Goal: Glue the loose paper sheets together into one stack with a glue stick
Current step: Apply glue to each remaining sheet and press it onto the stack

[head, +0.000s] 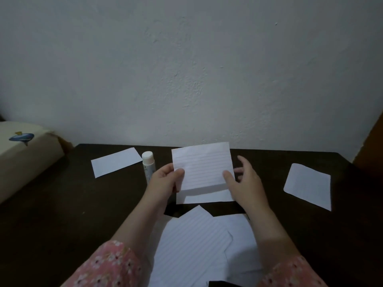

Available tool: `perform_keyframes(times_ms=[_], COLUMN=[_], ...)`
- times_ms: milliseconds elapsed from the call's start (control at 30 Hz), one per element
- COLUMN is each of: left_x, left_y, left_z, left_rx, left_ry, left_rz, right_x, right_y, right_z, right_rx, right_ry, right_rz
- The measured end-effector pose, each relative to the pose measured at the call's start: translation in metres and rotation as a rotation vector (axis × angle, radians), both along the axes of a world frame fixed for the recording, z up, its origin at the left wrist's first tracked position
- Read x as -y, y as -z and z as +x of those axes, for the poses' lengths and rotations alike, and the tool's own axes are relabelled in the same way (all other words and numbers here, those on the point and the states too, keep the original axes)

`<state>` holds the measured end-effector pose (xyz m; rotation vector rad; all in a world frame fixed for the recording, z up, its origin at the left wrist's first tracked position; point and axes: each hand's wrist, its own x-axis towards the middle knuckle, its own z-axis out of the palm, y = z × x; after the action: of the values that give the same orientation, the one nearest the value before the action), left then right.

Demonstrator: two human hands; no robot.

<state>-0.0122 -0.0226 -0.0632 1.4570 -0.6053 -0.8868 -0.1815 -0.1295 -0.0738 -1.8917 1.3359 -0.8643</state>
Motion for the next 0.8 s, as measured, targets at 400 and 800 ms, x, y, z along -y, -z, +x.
perform_keyframes(times_ms=[400,800], left_x=[0.007,0.012], left_y=[0.024,0.029], left_z=[-0.001,-0.001], left_rx=[0.546,0.663], left_ry=[-0.134,-0.121], left_rz=[0.199,0.241], right_x=[0.006,0.009], right_y=[0.003,0.012], right_z=[-0.004,-0.003], right_rx=[-0.406,-0.557], right_ry=[-0.006,-0.012], right_rz=[-0.053,-0.071])
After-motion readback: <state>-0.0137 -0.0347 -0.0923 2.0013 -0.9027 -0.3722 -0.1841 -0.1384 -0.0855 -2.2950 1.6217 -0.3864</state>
